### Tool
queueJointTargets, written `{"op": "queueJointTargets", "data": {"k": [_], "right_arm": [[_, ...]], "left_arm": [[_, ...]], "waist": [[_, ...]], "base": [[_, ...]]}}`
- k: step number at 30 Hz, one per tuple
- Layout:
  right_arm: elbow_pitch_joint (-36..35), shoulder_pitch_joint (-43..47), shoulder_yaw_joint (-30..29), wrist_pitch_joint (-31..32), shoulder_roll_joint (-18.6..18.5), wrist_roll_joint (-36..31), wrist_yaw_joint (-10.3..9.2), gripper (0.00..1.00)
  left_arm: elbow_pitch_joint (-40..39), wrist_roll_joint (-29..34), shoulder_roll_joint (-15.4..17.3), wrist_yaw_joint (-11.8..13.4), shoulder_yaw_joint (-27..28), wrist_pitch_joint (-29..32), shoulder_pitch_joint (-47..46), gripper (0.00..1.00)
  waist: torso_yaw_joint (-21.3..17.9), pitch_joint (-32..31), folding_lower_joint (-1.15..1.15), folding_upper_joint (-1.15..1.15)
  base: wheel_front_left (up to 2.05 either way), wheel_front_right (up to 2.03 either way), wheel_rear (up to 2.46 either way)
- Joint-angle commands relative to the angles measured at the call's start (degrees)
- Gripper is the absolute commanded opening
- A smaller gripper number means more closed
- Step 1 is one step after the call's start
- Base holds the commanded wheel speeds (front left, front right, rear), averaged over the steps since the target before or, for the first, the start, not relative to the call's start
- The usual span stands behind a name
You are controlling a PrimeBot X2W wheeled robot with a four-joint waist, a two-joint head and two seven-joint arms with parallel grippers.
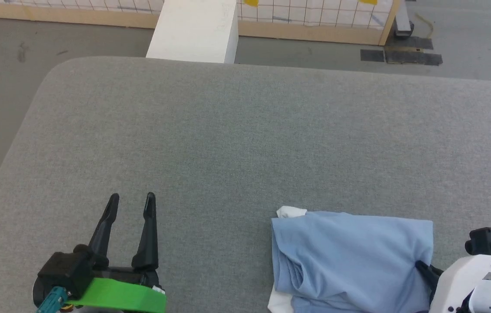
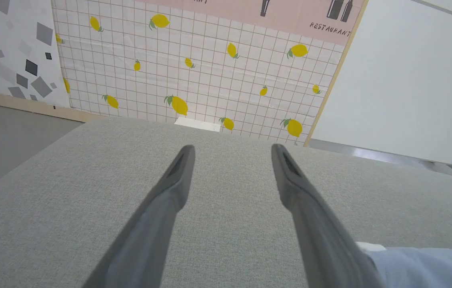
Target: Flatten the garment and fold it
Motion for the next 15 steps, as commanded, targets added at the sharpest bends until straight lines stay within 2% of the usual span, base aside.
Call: {"op": "queueJointTargets", "data": {"k": [1,8,15], "right_arm": [[-0.75,0.84,0.4,0.15,-0.19,-0.46,-0.09,0.0],[-3.22,-1.64,4.74,-0.57,-1.84,-1.02,-0.09,0.0],[-2.74,-8.8,10.14,0.52,-6.39,-2.04,-0.09,0.0]], "left_arm": [[-0.01,-0.3,0.22,0.43,-0.09,-0.2,0.26,1.0],[-0.44,0.67,0.8,0.62,-0.74,0.02,0.07,1.0],[-0.99,2.03,1.18,0.6,-1.99,0.82,-2.15,1.0]], "waist": [[-0.32,-0.67,0.0,0.0],[-2.5,-0.55,0.0,0.0],[-6.77,1.2,0.0,0.0]], "base": [[0.0,0.0,0.0],[0.0,0.0,0.0],[0.0,0.0,0.0]]}}
